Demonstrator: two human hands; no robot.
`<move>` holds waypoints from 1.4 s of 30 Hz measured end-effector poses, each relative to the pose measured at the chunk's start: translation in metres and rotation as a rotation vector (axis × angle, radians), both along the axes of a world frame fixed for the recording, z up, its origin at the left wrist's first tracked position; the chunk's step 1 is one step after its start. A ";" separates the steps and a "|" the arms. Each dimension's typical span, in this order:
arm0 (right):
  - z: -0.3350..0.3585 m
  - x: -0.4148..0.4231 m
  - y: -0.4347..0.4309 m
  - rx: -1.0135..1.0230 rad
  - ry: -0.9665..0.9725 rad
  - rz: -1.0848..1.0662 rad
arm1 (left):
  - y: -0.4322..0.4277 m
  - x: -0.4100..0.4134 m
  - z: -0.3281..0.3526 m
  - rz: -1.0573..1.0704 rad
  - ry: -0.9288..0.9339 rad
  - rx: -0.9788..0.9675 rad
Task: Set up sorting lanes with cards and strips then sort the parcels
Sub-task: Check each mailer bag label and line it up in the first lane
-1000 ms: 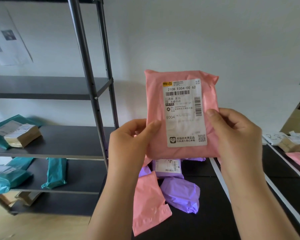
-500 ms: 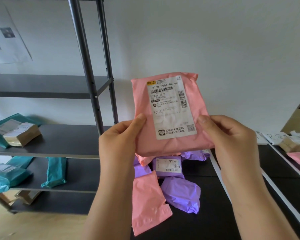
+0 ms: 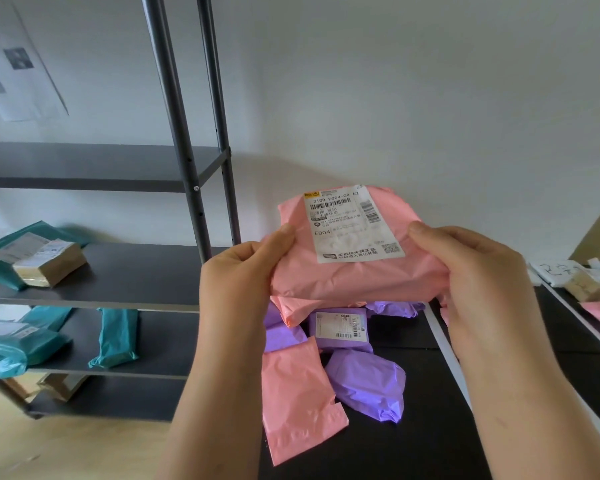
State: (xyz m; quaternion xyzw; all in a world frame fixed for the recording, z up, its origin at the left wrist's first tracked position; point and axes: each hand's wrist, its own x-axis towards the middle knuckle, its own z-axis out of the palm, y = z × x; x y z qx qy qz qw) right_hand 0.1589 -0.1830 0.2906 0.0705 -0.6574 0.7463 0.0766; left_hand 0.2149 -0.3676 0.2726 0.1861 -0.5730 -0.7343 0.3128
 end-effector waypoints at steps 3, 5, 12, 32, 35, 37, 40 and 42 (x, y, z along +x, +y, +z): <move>-0.001 -0.003 0.001 -0.026 -0.046 0.015 | 0.000 0.000 -0.003 -0.010 -0.043 -0.016; -0.002 -0.003 0.001 -0.029 -0.059 0.024 | 0.000 -0.001 -0.004 -0.010 -0.052 -0.006; -0.003 -0.001 0.005 0.104 0.043 0.042 | -0.004 -0.002 -0.006 -0.011 -0.069 -0.095; -0.017 -0.008 0.004 0.311 0.195 0.115 | -0.009 0.007 0.006 0.009 0.056 -0.143; -0.017 -0.008 0.005 0.322 0.184 0.116 | -0.009 0.007 0.006 0.004 0.066 -0.136; -0.017 -0.008 0.006 0.333 0.173 0.119 | -0.009 0.006 0.005 -0.002 0.071 -0.124; -0.016 -0.008 0.006 0.326 0.163 0.121 | -0.009 0.005 0.005 -0.005 0.076 -0.112; -0.015 -0.007 0.005 0.332 0.173 0.116 | -0.008 0.004 0.004 -0.001 0.068 -0.112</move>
